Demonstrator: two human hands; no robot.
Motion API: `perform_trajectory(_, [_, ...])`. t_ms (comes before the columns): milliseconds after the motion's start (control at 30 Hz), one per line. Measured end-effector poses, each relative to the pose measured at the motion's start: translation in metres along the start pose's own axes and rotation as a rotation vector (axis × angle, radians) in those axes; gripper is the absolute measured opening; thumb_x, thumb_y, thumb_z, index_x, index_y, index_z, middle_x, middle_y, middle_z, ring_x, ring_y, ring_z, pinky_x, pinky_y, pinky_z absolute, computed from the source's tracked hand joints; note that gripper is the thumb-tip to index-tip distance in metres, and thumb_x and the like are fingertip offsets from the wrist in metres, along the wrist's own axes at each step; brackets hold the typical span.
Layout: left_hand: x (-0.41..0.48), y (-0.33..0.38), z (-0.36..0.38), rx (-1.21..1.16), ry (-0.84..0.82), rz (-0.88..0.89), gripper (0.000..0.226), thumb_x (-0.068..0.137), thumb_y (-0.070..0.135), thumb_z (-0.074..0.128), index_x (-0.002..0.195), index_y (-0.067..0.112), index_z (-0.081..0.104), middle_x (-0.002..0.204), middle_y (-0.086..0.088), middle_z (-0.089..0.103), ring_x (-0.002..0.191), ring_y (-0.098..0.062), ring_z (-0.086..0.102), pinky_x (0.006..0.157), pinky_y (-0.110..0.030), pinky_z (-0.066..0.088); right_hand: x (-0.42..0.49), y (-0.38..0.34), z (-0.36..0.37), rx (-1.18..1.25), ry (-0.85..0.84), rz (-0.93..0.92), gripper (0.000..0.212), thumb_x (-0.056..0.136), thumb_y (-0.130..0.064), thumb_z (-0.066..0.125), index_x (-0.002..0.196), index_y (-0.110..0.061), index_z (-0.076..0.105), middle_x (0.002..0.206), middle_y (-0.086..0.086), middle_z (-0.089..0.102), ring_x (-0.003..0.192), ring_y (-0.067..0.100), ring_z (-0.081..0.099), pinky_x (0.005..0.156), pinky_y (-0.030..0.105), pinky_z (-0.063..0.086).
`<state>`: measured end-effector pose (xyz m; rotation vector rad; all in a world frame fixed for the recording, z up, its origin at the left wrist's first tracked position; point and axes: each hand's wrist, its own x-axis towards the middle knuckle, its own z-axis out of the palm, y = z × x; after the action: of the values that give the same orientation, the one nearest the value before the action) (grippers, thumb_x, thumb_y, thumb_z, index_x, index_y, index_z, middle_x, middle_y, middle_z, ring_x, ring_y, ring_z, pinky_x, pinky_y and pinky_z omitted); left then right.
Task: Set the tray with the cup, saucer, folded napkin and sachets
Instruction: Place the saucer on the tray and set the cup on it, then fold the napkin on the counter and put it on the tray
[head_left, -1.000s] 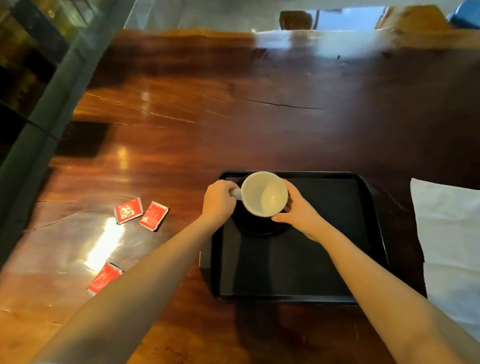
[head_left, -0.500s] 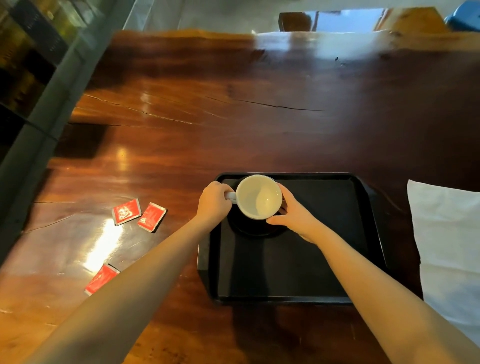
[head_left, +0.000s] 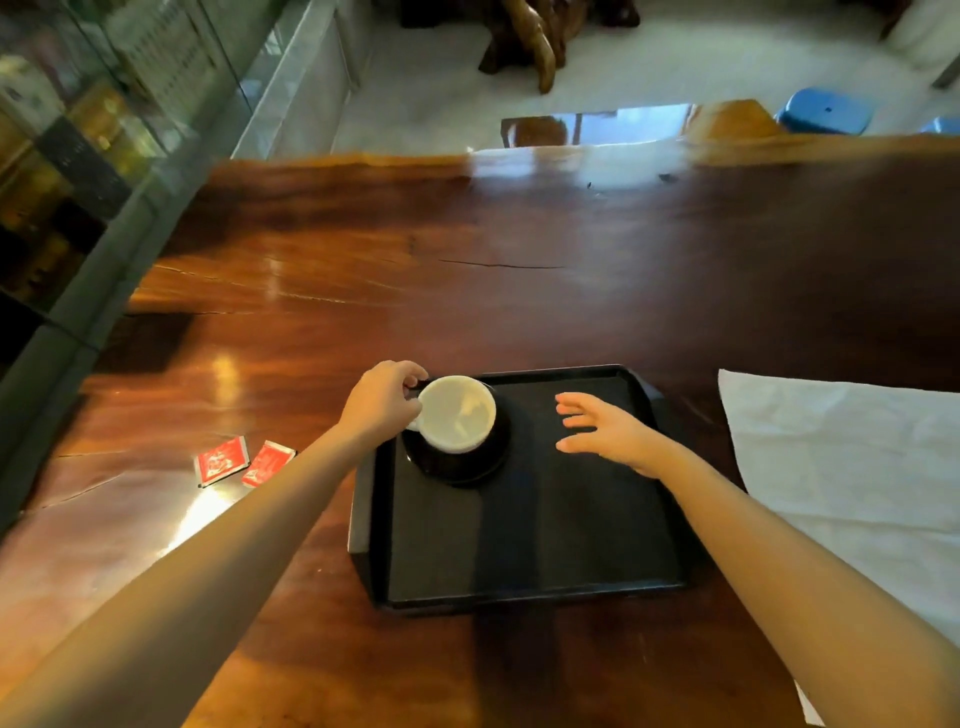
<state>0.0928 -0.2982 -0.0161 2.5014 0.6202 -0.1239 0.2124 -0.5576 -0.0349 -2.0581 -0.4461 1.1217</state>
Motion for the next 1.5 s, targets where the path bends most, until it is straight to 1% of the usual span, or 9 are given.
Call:
perform_trajectory(167, [-0.012,0.081,0.021,0.001,-0.060,0.114,0.031,0.082,0.009,0.059,0.113,0.013,0.063,0.111,-0.007,0.065,0.097,-0.022,0.060,0.085,-0.032,0.048,-0.063,0.044,-0.051,-0.031,0.086,0.032,0.059,0.088,-0.019,0.062,0.140,-0.021,0.034,0.145,0.004,0.040,0.129,0.022,0.044,0.103,0.035,0.038])
perform_trajectory(333, [-0.026,0.172,0.057,0.108,-0.276,0.217,0.031,0.087,0.020,0.057,0.117,0.014,0.060,0.117,-0.002,0.063,0.109,-0.021,0.056,0.091,-0.028,0.043,-0.127,0.091,-0.100,-0.092,0.129,0.097,0.051,0.091,-0.028,0.055,0.138,-0.018,0.038,0.142,0.007,0.043,0.125,0.024,0.046,0.101,0.036,0.043])
perform_trajectory(467, [-0.038,0.234,0.085,0.194,-0.434,0.321,0.003,0.088,0.023,0.055,0.090,0.021,0.054,0.093,-0.005,0.052,0.087,-0.018,0.049,0.075,-0.027,0.037,-0.171,0.117,-0.129,-0.090,0.194,0.163,0.050,0.091,-0.032,0.055,0.136,-0.016,0.039,0.140,0.008,0.044,0.119,0.021,0.048,0.097,0.035,0.044])
perform_trajectory(533, [-0.041,0.259,0.098,0.211,-0.487,0.353,0.018,0.090,0.025,0.055,0.105,0.017,0.061,0.105,-0.006,0.059,0.100,-0.021,0.054,0.083,-0.027,0.040,-0.187,0.128,-0.139,-0.085,0.228,0.179,0.050,0.091,-0.031,0.055,0.135,-0.016,0.040,0.138,0.009,0.046,0.113,0.018,0.049,0.094,0.032,0.045])
perform_trajectory(600, [-0.044,0.278,0.110,0.221,-0.487,0.376,0.036,0.090,0.027,0.055,0.124,0.013,0.057,0.126,-0.002,0.059,0.116,-0.020,0.053,0.093,-0.026,0.040,-0.198,0.138,-0.147,-0.088,0.262,0.203,0.049,0.091,-0.032,0.055,0.135,-0.016,0.041,0.138,0.009,0.046,0.117,0.020,0.049,0.094,0.032,0.045])
perform_trajectory(767, [-0.042,0.301,0.142,0.259,-0.544,0.452,0.038,0.091,0.026,0.055,0.126,0.011,0.054,0.129,-0.006,0.058,0.117,-0.022,0.053,0.096,-0.029,0.042,-0.216,0.161,-0.147,-0.052,0.355,0.275,0.051,0.091,-0.028,0.056,0.136,-0.012,0.040,0.137,0.011,0.046,0.118,0.022,0.049,0.088,0.026,0.043])
perform_trajectory(1100, [-0.051,0.299,0.220,0.295,-0.657,0.517,0.037,0.089,0.022,0.054,0.124,0.011,0.055,0.126,-0.010,0.058,0.115,-0.027,0.053,0.095,-0.034,0.045,-0.222,0.236,-0.106,-0.121,0.369,0.472,0.058,0.092,-0.029,0.053,0.142,-0.010,0.030,0.146,0.014,0.035,0.130,0.028,0.040,0.104,0.037,0.038])
perform_trajectory(1333, [-0.072,0.307,0.270,0.200,-0.532,0.477,0.051,0.090,0.020,0.049,0.140,0.017,0.037,0.143,-0.009,0.040,0.131,-0.029,0.035,0.101,-0.042,0.040,-0.208,0.276,-0.121,-0.400,0.413,0.479,0.063,0.092,-0.033,0.049,0.145,-0.012,0.021,0.152,0.011,0.022,0.139,0.033,0.018,0.112,0.042,0.024])
perform_trajectory(1500, [-0.080,0.332,0.314,0.292,-0.435,0.541,0.060,0.095,0.033,0.044,0.147,0.017,0.018,0.157,-0.008,0.014,0.144,-0.027,0.011,0.115,-0.039,0.019,-0.185,0.293,-0.134,-0.641,0.365,0.309,0.068,0.093,-0.037,0.044,0.148,-0.015,0.010,0.157,0.005,0.007,0.144,0.026,0.006,0.116,0.041,0.014])
